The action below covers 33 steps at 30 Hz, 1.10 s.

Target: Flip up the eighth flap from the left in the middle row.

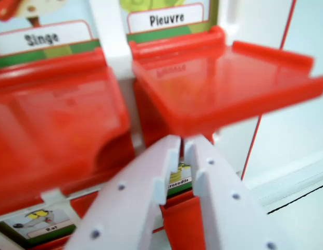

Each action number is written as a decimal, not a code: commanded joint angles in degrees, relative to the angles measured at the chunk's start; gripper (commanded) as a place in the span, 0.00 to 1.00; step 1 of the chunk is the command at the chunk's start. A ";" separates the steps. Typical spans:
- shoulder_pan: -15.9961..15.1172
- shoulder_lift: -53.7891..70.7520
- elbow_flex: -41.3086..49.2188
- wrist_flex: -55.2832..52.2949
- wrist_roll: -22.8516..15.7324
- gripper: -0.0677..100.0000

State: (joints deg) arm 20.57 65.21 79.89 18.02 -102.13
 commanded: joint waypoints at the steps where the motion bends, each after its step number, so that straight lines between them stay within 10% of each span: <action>1: -1.49 4.48 -5.36 0.35 0.09 0.00; 20: -3.60 34.63 8.09 23.82 -2.64 0.00; 33: -14.06 51.15 6.24 42.89 -2.29 0.00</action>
State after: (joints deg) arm 9.76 108.54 89.21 58.01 -104.59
